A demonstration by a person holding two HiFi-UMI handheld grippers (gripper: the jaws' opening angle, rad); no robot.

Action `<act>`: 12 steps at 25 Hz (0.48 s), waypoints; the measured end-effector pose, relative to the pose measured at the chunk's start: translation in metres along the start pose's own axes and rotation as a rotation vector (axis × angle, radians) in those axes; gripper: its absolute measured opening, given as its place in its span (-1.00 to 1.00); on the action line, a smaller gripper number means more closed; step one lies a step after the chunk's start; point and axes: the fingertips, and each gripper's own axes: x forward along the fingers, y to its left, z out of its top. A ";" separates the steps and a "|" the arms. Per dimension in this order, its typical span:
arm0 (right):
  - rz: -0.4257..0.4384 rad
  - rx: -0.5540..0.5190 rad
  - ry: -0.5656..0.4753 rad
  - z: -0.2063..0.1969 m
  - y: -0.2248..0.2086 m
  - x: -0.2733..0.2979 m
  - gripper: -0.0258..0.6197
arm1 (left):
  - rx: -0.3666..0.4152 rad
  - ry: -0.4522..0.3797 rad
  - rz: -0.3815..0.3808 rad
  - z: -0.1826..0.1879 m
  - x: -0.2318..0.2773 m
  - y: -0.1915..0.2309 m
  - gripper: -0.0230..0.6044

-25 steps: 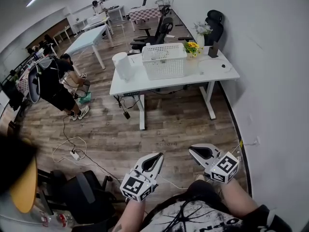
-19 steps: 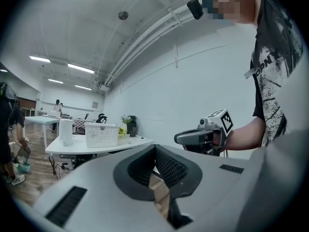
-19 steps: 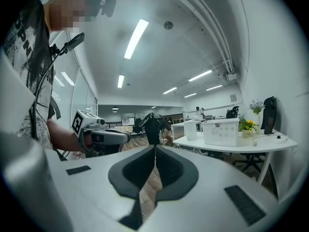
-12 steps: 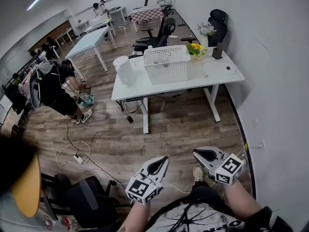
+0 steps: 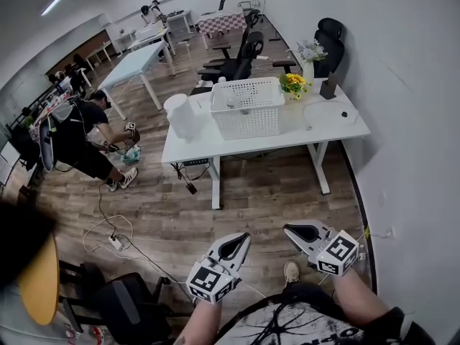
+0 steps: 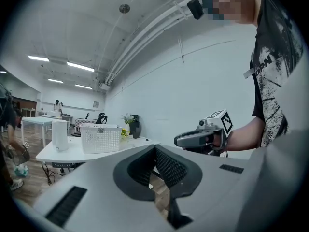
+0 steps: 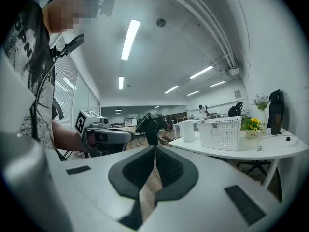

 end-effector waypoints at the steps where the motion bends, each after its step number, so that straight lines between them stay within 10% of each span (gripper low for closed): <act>1: 0.000 0.001 0.000 0.002 -0.009 0.001 -0.84 | 0.000 0.001 0.004 0.003 0.008 0.003 -0.89; 12: 0.039 0.025 0.028 0.005 -0.095 0.011 -0.84 | -0.010 0.029 0.028 0.015 0.092 0.033 -0.89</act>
